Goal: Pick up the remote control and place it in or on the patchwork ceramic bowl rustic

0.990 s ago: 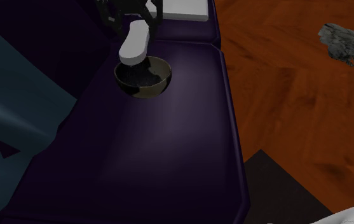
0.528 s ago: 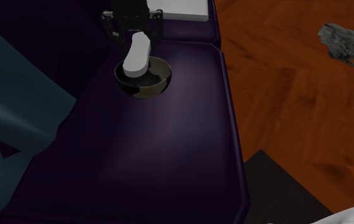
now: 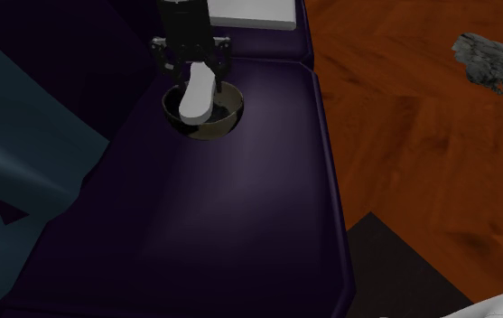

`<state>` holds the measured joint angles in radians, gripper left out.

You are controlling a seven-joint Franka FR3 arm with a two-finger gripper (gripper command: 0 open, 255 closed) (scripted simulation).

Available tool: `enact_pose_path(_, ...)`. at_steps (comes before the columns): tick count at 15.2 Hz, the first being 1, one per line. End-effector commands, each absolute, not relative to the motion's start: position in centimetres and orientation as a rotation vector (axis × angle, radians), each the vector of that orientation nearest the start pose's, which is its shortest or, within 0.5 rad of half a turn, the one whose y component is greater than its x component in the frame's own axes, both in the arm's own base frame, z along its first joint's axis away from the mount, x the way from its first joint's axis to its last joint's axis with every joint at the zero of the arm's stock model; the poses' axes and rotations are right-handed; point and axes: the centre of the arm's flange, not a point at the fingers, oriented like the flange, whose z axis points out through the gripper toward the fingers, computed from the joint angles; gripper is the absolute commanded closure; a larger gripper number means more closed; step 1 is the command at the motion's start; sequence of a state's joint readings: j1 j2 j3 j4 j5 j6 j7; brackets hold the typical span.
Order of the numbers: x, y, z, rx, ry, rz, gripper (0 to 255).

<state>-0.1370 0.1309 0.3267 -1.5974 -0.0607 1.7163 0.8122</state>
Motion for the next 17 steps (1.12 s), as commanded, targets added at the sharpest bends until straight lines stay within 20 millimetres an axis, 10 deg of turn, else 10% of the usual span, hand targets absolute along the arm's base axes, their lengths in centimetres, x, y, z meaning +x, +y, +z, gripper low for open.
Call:
enact_pose_path(1,59.3,9.7,55.2,-3.011,0.958,-0.008,255)
enact_pose_path(6,59.3,9.7,55.2,-3.011,0.958,-0.008,255)
enact_pose_path(7,59.3,9.7,55.2,-3.011,0.958,-0.008,0)
enact_pose_path(12,59.3,9.7,55.2,-3.011,0.958,-0.008,0)
enact_pose_path(17,59.3,9.8,60.2,-3.011,0.958,-0.008,0)
